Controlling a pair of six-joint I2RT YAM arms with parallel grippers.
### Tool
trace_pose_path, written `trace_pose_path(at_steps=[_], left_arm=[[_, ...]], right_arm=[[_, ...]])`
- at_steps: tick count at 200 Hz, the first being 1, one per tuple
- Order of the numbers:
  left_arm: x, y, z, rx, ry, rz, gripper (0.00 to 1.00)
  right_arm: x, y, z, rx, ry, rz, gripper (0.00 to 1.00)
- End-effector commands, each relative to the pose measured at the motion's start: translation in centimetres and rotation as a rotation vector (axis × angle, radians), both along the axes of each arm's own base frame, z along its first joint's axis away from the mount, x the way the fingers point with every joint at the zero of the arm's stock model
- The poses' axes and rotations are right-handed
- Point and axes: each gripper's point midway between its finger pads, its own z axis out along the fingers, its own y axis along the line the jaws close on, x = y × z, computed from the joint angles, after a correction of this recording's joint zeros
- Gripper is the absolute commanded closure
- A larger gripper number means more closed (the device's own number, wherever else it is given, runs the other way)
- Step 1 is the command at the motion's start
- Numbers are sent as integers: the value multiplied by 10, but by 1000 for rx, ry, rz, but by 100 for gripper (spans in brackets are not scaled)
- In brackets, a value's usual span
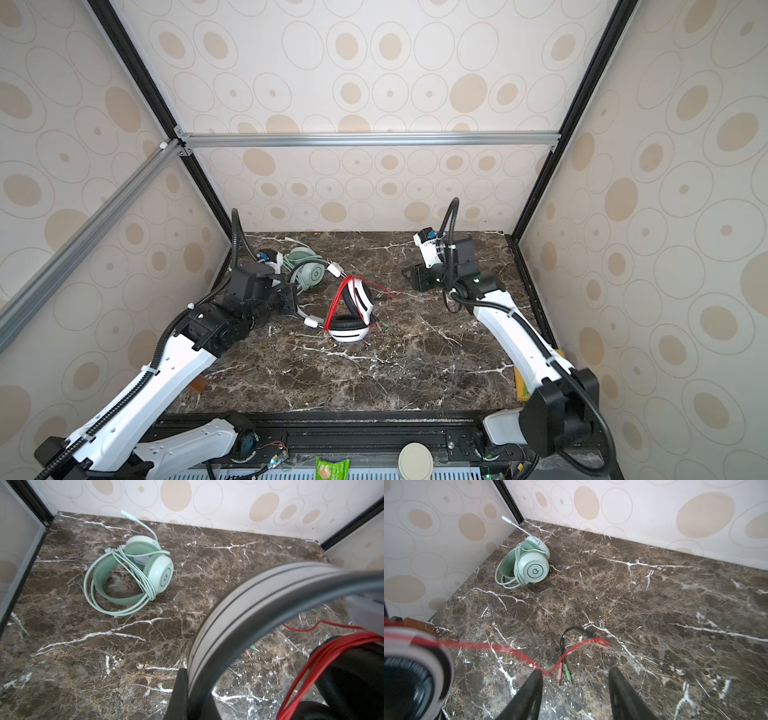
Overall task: Wrap the headphones
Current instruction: 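Wind the red cable with right around the white headset held by left, then raise the white headset with left while right grasps the cable near the plugs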
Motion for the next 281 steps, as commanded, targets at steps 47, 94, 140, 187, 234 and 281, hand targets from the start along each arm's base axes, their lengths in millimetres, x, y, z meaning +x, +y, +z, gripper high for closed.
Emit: trace_pose_path(at_steps=[47,94,140,187,234,281], left_arm=[[26,-6,124,-181,-232,52,100],[30,16,145,-183,-268,141,100],[1,-16,189,-355,-401,-99,100],[-6,-45,218,-460,-453,-260,100],[28,-86,215,-521,-420,-373,100],[96,-96,187,-444,-365,-257,100]], right_arm=[[-44,5,-71,119,179,24,50],[-62,23,-101,180,268,78,51],[-77,56,-122,167,319,179,51],[-80,59,-106,168,263,187,51],[-81,20,-80,63,112,39,51],[-92,-8,-74,-1,45,-51,49]])
